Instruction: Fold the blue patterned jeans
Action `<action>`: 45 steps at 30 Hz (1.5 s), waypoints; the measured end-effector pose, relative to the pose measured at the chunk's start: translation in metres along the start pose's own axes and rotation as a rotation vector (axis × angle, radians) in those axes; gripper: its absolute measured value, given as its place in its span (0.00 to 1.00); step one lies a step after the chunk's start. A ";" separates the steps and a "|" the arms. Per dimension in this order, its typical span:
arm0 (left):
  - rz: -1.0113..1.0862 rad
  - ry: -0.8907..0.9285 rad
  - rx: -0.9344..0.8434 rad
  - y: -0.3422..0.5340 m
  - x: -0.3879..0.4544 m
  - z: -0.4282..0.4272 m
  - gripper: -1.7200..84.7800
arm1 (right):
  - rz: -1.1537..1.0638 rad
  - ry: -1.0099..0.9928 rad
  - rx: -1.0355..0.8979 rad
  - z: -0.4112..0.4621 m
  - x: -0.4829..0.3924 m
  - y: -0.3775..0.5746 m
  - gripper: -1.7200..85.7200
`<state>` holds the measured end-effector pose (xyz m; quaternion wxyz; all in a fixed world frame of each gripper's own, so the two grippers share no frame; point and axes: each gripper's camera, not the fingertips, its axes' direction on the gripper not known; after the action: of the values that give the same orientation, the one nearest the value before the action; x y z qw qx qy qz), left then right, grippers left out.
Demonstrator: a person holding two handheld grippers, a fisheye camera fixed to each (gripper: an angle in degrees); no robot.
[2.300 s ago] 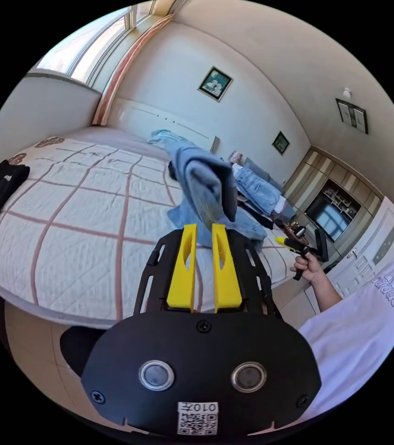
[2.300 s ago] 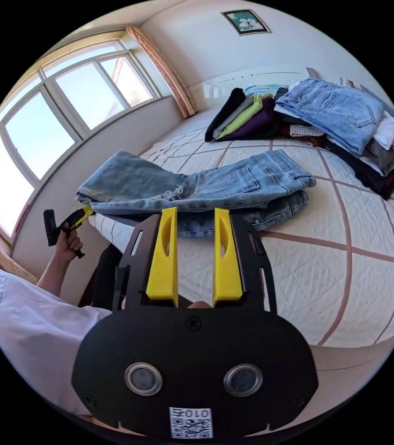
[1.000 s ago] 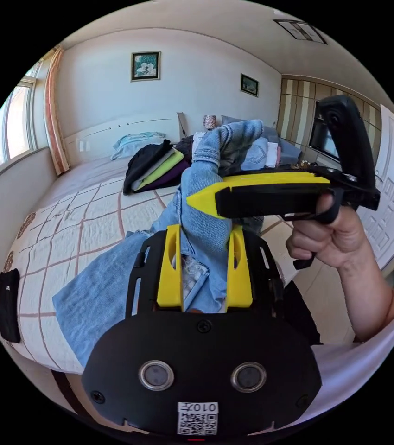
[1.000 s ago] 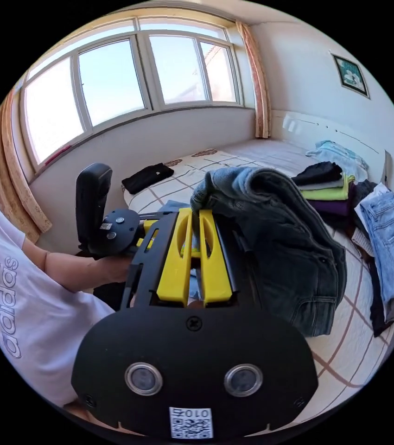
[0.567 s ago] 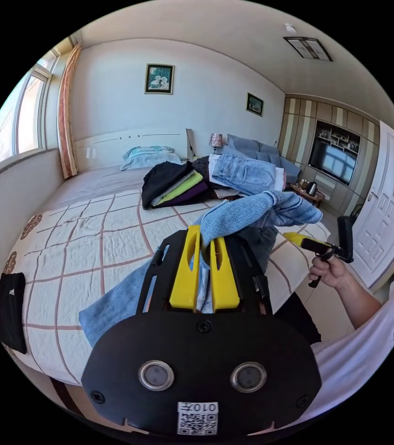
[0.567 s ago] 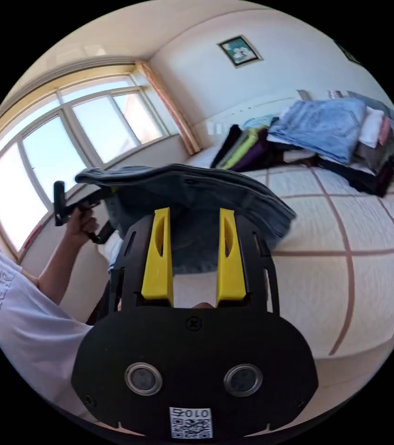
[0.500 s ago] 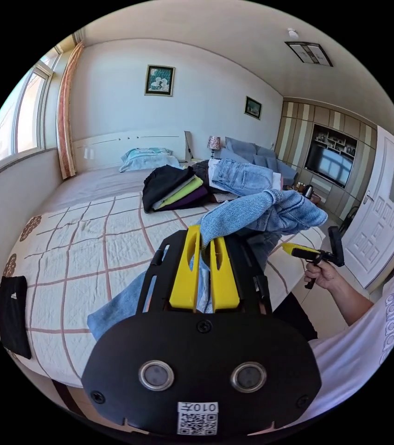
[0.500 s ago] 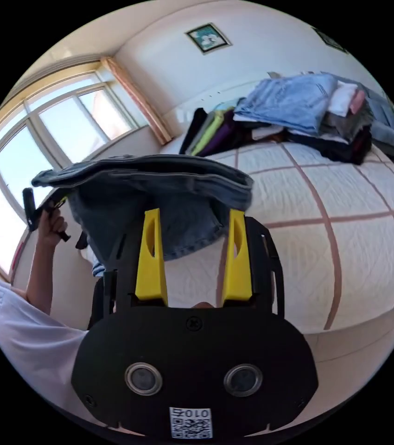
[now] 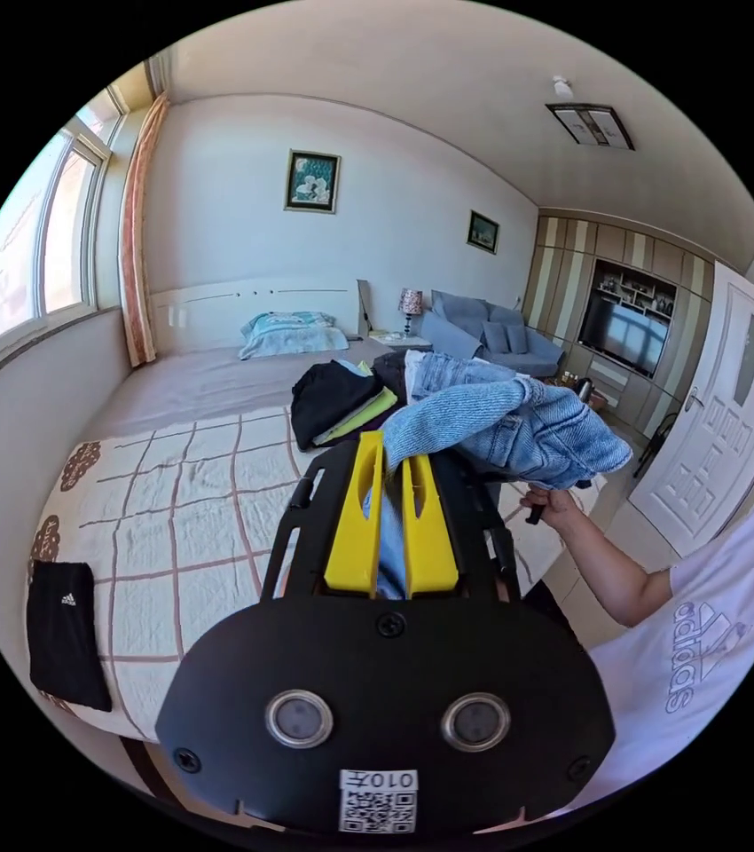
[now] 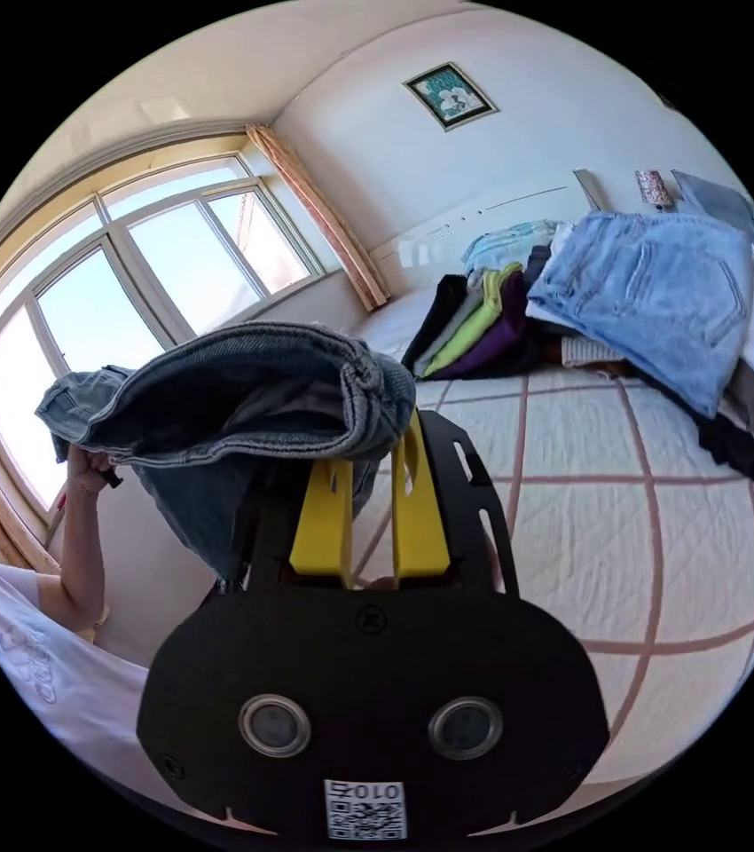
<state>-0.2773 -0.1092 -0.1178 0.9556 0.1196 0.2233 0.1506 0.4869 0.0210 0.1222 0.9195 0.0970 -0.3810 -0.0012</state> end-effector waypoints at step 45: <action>-0.879 -0.169 -0.044 0.349 -0.235 -0.005 0.07 | -0.757 -0.095 -0.469 0.423 -0.249 -0.125 0.13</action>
<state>-0.5625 0.1343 0.0725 0.9461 0.0049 0.1707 -0.2753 0.0232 -0.1580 0.2176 0.8328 0.0182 -0.3498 -0.4287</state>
